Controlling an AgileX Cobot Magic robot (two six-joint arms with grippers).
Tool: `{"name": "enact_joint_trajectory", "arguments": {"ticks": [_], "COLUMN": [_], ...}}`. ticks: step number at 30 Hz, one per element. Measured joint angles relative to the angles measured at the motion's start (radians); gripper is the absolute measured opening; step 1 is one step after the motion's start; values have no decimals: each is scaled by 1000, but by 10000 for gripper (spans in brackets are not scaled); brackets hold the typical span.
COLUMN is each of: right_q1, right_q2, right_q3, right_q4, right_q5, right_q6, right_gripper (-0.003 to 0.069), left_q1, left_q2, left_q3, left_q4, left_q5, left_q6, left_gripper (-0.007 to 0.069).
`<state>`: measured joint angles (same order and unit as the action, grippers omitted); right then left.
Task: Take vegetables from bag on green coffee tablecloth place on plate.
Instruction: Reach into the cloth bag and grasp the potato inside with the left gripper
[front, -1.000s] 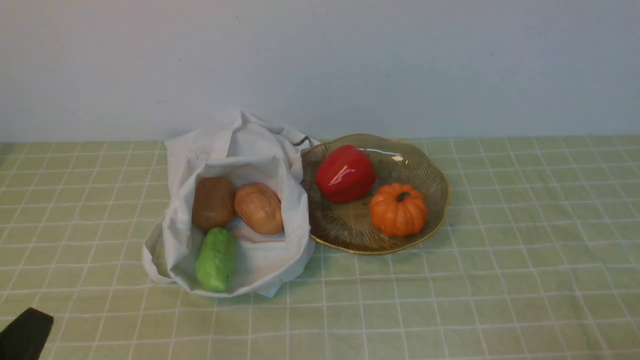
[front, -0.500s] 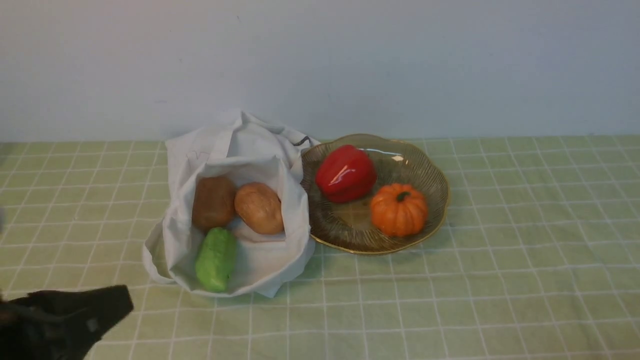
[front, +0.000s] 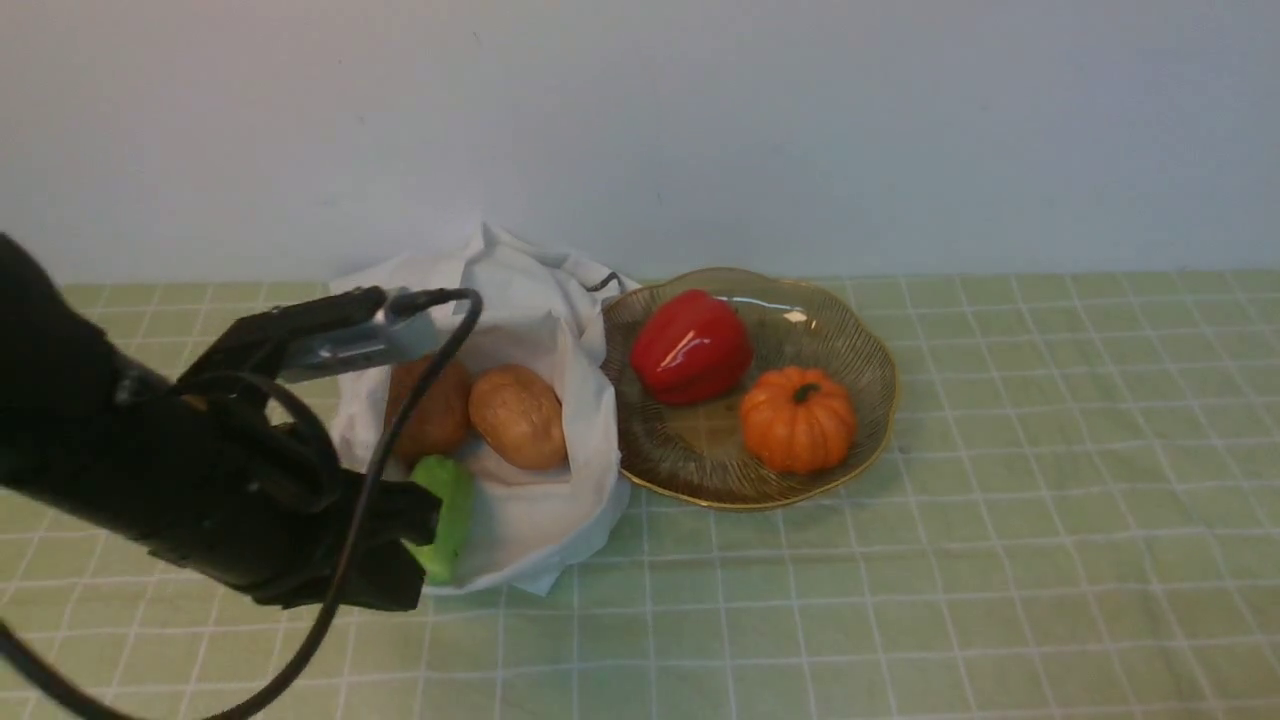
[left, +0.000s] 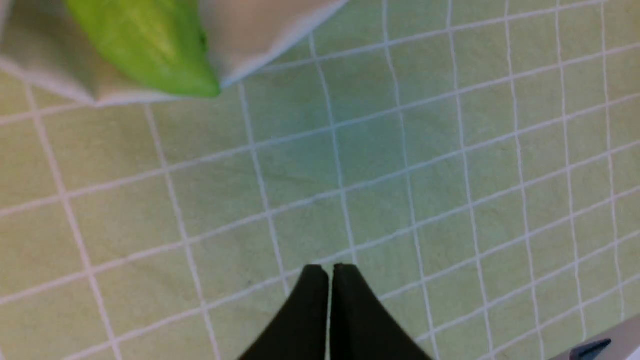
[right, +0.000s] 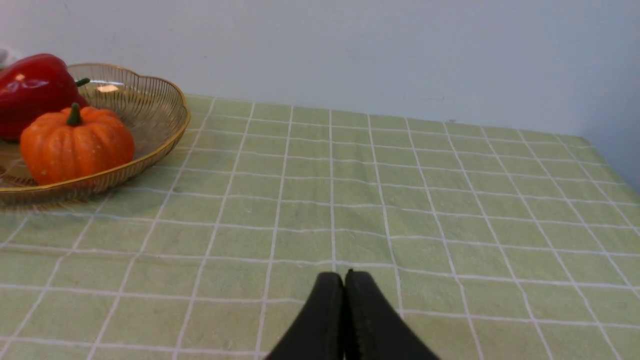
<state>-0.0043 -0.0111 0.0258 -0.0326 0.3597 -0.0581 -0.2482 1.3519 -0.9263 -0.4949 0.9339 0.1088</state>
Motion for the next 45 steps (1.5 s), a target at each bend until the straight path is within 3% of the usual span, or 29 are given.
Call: {"name": "enact_joint_trajectory", "arguments": {"ticks": [4, 9, 13, 14, 17, 23, 36, 45], "right_q1": [0, 0, 0, 0, 0, 0, 0, 0], "right_q2": [0, 0, 0, 0, 0, 0, 0, 0], "right_q3": [0, 0, 0, 0, 0, 0, 0, 0], "right_q4": [0, 0, 0, 0, 0, 0, 0, 0], "right_q5": [0, 0, 0, 0, 0, 0, 0, 0], "right_q6": [0, 0, 0, 0, 0, 0, 0, 0], "right_gripper": [-15, -15, -15, -15, -15, -15, -15, -15], "left_q1": [-69, -104, -111, -111, -111, -111, -112, -102], "left_q2": [84, 211, 344, 349, 424, 507, 605, 627], "left_q3": [-85, -199, -298, -298, -326, -330, -331, -333], "left_q4": [88, 189, 253, 256, 305, 333, 403, 434], "left_q5": [-63, -93, -200, -200, -311, -442, -523, -575], "left_q6": [-109, -241, -351, -355, -418, -501, -527, -617], "left_gripper": [16, 109, 280, 287, 400, 496, 513, 512]}}
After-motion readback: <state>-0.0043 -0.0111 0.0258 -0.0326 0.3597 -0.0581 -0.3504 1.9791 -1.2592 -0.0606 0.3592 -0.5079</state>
